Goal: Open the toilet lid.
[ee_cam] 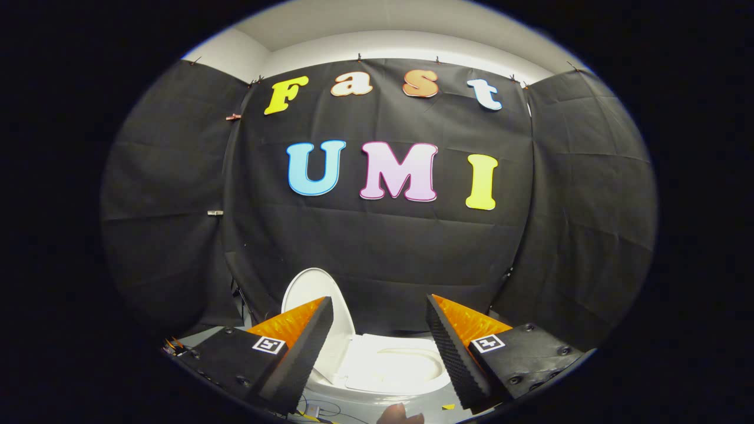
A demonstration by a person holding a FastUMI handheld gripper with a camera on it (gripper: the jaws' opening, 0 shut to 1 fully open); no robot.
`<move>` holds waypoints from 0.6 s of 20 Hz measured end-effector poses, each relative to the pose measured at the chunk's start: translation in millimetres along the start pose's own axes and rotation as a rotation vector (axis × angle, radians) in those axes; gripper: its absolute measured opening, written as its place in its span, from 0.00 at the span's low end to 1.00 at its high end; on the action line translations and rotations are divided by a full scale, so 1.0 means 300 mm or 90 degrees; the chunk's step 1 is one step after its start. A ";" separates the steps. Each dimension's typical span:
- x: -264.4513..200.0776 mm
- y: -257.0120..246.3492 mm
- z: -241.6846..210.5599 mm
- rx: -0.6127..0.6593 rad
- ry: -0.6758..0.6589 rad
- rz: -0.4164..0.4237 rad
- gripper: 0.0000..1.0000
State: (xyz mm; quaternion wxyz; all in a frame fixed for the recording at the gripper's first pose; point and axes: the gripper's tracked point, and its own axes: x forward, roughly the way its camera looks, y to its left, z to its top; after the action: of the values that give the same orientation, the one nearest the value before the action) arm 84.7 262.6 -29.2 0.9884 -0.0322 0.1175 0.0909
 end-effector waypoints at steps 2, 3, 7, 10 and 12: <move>-0.031 -0.056 0.010 0.007 -0.011 -0.003 0.99; -0.049 -0.082 0.015 0.009 -0.016 -0.005 0.99; -0.115 -0.177 0.018 0.020 -0.038 -0.009 0.99; -0.166 -0.241 0.014 0.035 -0.054 -0.009 0.99; -0.204 -0.287 0.003 0.040 -0.064 -0.014 0.98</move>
State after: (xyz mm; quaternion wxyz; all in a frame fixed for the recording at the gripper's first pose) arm 42.4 167.7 -10.0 0.9945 0.0018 0.0699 0.0778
